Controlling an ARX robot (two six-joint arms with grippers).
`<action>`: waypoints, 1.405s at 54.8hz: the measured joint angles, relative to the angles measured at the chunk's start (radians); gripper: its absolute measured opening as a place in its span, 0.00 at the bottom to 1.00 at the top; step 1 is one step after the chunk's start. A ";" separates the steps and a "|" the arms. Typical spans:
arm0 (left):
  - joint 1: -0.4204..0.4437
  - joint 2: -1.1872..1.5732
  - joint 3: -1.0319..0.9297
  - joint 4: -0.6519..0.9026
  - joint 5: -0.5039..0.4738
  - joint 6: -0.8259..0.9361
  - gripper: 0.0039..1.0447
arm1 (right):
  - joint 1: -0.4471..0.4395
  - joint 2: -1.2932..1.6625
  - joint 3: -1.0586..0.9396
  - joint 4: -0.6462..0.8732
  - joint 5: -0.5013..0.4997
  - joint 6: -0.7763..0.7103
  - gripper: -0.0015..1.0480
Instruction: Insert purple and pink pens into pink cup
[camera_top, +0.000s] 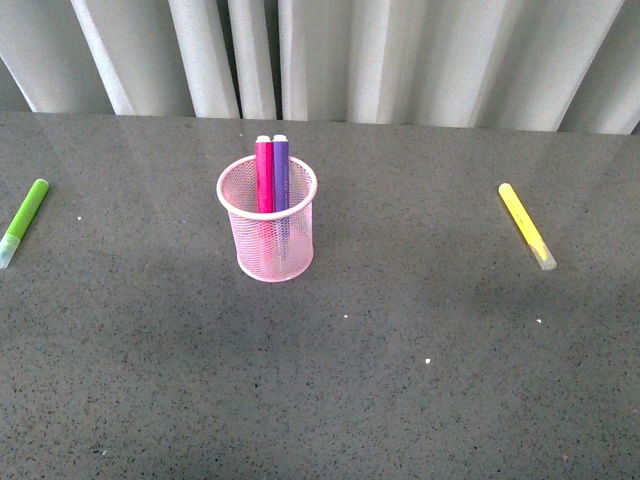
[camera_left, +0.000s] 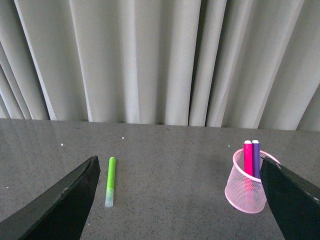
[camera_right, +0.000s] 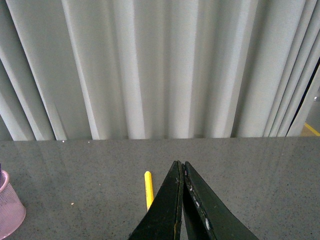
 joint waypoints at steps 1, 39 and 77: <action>0.000 0.000 0.000 0.000 0.000 0.000 0.94 | 0.000 -0.006 0.000 -0.005 0.000 0.000 0.03; 0.000 0.000 0.000 0.000 0.000 0.000 0.94 | 0.000 -0.287 0.000 -0.278 0.000 0.000 0.03; 0.000 0.000 0.000 0.000 0.000 0.000 0.94 | 0.000 -0.508 0.000 -0.504 0.000 0.000 0.04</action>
